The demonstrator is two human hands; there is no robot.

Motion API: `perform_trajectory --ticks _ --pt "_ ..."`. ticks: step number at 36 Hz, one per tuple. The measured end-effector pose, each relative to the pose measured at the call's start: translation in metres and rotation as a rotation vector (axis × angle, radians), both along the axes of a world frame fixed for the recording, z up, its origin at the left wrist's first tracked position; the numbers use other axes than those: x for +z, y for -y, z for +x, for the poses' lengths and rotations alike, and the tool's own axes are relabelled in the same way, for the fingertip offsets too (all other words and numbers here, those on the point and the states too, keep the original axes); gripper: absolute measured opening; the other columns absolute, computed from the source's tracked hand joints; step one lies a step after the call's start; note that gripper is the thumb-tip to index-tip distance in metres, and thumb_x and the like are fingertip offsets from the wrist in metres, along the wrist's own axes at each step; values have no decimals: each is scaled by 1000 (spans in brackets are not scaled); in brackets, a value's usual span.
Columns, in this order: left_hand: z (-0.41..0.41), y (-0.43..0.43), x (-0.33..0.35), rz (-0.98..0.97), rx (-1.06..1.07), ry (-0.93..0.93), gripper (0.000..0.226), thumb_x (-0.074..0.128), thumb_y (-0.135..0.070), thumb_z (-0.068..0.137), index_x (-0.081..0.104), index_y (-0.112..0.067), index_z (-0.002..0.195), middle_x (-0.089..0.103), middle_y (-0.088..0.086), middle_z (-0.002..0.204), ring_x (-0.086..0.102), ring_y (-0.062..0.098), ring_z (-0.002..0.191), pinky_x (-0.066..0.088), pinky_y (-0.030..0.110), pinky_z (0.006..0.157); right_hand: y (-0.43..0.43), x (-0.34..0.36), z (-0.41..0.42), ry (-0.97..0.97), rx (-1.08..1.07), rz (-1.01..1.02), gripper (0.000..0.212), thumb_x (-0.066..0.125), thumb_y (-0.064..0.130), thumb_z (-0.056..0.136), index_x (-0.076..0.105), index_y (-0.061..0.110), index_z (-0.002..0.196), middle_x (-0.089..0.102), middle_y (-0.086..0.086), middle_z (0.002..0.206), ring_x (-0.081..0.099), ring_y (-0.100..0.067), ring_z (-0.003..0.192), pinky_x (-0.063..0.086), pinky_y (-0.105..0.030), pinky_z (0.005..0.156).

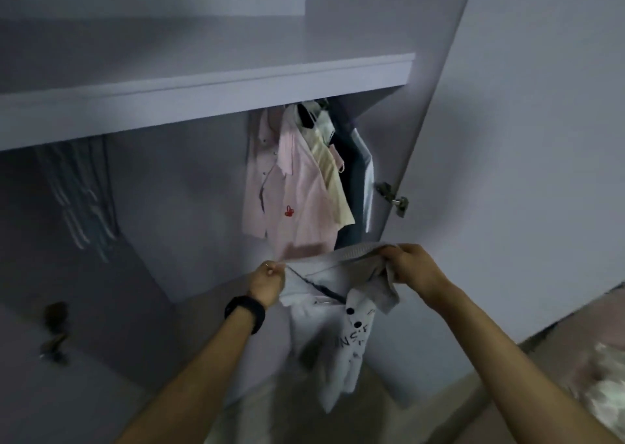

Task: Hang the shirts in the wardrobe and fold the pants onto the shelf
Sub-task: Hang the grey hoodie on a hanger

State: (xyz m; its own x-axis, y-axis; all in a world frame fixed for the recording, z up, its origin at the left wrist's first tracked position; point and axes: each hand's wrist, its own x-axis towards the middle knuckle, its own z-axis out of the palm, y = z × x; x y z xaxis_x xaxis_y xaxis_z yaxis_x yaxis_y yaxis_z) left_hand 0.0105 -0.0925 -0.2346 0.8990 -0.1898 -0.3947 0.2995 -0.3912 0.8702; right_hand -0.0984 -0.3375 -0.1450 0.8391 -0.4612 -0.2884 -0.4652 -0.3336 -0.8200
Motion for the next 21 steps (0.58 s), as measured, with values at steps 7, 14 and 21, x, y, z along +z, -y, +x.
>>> perform_trajectory --ticks 7,14,21 --pt "25 -28 11 -267 13 -433 28 52 -22 104 61 -6 125 67 11 105 64 25 90 55 40 86 4 -17 33 -21 54 215 19 47 5 100 65 9 105 66 -14 101 66 -25 91 60 -33 68" --pt "46 -61 32 -214 16 -400 16 52 -11 96 68 -12 91 68 1 73 65 16 68 54 25 60 21 -33 63 -74 -101 562 17 54 -5 95 67 6 94 66 -12 87 63 -28 78 57 -37 59" --pt "41 -62 61 -204 197 -122 27 42 -1 100 57 -18 86 53 4 74 48 16 63 39 24 50 10 -33 115 -240 29 635 16 59 7 93 65 8 108 68 -11 87 63 -28 87 49 -48 100"
